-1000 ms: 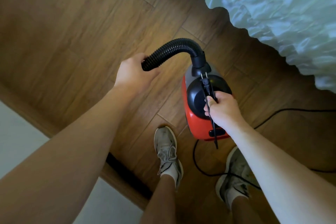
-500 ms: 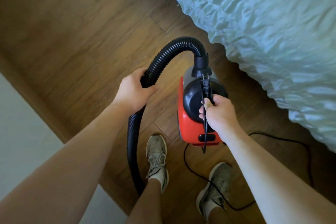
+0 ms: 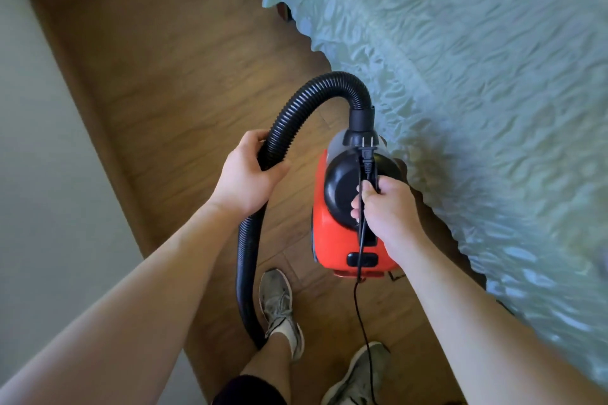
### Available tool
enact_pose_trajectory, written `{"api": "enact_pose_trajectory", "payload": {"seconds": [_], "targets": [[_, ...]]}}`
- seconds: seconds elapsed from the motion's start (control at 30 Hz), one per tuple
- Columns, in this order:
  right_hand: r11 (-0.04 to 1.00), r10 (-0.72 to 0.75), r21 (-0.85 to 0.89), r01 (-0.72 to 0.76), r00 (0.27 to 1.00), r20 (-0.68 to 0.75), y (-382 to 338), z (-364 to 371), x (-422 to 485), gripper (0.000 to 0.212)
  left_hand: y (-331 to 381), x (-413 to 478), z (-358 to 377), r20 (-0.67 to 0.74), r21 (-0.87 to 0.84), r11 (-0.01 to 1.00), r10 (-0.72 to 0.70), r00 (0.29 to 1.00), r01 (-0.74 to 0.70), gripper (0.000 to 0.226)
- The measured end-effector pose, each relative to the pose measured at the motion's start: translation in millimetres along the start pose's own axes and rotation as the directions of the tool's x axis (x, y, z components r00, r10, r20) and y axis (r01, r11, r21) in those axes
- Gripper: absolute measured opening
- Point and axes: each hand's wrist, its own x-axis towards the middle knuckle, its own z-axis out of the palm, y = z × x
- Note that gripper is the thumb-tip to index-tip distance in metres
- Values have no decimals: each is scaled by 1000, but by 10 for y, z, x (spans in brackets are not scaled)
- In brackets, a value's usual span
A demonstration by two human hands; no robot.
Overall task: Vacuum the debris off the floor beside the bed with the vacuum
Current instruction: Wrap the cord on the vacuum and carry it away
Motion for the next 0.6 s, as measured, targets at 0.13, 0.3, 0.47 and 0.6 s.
{"api": "enact_pose_trajectory", "payload": {"seconds": [0.13,0.3,0.47,0.6], "targets": [[998,-70,-2,70,997,25,-518,17,-177,29,281,-156,-373,-57,-17,1000,18,998,-19,55],[990,-142,-14,143,989,50,-1160,73,-475,29,574,-338,-854,-164,-60,998,20,986,-31,30],[975,-214,-49,219,973,84,-1792,113,-815,29,935,-476,-1333,-235,-177,984,-30,972,-12,18],[968,-245,-31,250,962,121,-2303,154,-1113,28,1232,-516,-1715,-275,-258,966,-57,960,-16,23]]}}
